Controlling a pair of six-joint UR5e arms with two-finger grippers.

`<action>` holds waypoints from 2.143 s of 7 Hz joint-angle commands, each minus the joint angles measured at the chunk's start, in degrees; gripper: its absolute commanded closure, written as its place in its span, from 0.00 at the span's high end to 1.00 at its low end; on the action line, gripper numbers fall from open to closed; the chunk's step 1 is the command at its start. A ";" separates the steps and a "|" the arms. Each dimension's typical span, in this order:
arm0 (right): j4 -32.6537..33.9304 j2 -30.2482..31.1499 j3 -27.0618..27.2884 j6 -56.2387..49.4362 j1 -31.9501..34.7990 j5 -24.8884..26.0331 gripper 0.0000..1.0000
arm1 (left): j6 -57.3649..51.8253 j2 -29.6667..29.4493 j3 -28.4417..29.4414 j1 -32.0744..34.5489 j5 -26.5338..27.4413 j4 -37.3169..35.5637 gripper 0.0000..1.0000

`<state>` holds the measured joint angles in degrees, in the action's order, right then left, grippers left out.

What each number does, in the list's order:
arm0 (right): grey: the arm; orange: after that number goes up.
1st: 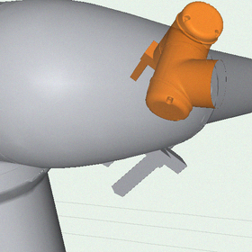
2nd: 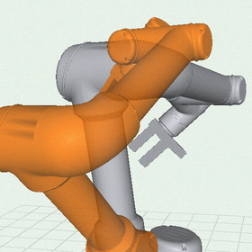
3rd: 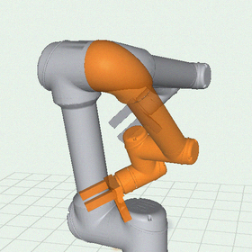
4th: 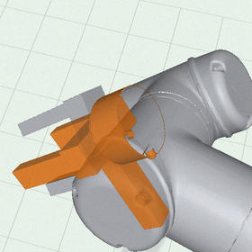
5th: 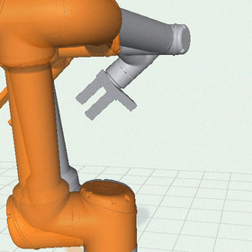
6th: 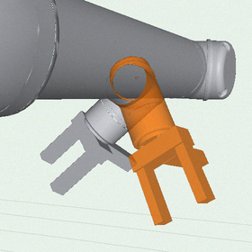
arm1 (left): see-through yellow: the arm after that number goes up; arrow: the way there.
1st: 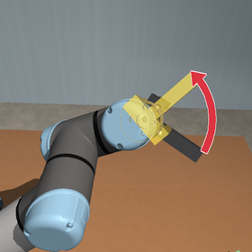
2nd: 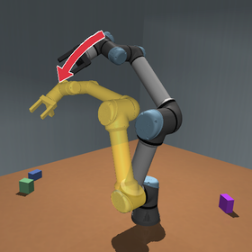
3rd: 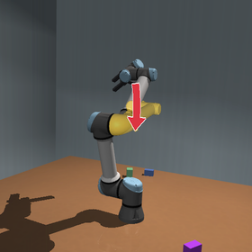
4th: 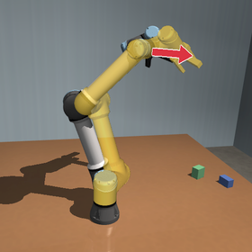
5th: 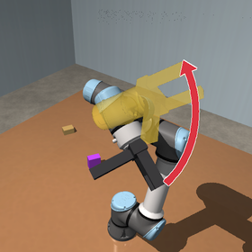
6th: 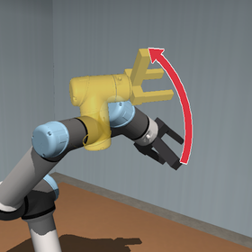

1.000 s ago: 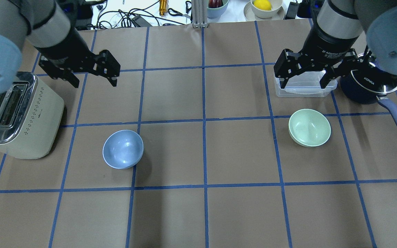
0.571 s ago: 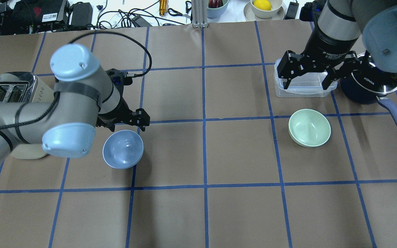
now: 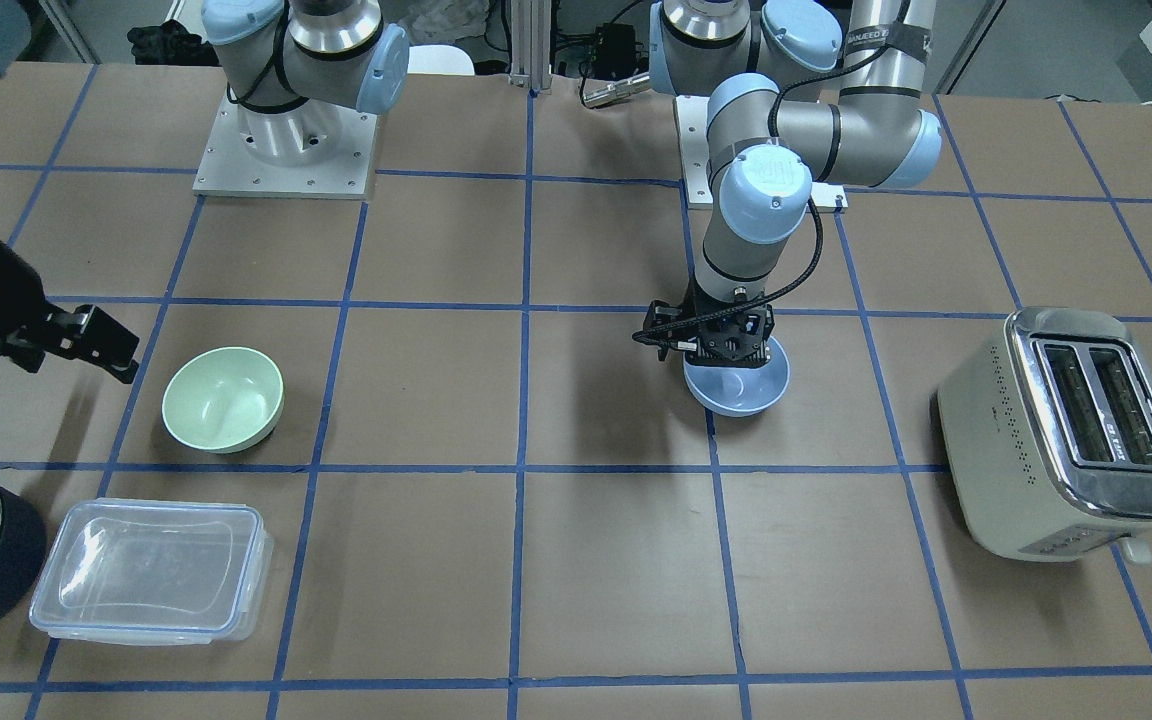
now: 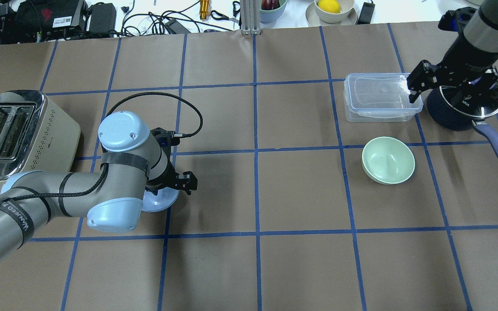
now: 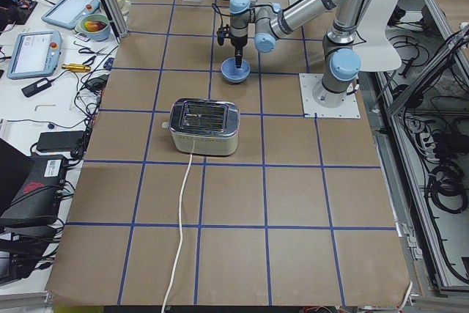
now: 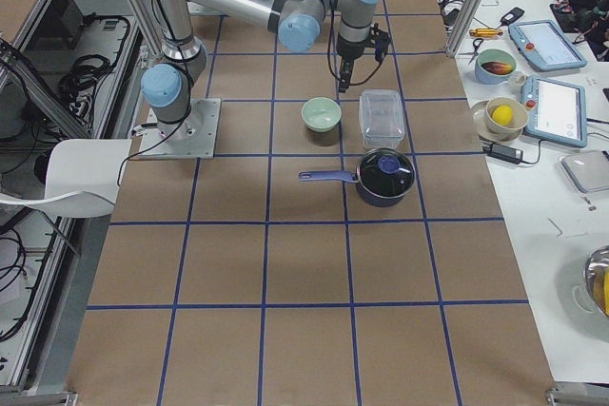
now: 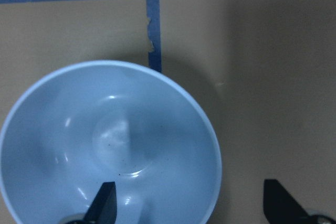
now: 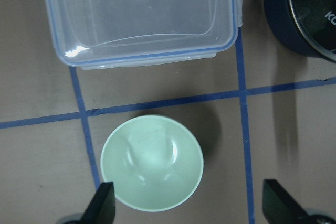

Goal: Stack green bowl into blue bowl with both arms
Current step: 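Grasp the blue bowl rim with the left gripper while the right reaches the green bowl, then slide the blue bowl to table center while the right grasps the green bowl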

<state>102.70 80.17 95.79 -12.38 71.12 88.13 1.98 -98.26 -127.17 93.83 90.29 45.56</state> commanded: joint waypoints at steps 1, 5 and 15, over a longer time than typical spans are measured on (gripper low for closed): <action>4.78 -4.22 4.11 -3.35 -1.33 0.02 1.00 | 1.09 -2.81 -0.18 1.69 0.59 -2.76 0.01; 10.90 -8.00 12.56 -8.41 -1.07 0.11 1.00 | 10.44 -3.69 8.13 10.88 5.95 -0.85 0.00; 3.77 -7.84 5.66 -12.05 -1.33 0.47 0.00 | 32.51 -18.57 31.18 26.49 2.79 4.18 1.00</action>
<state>110.11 72.37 104.34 -24.42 69.79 88.82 37.11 -118.06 -97.60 120.61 93.15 49.48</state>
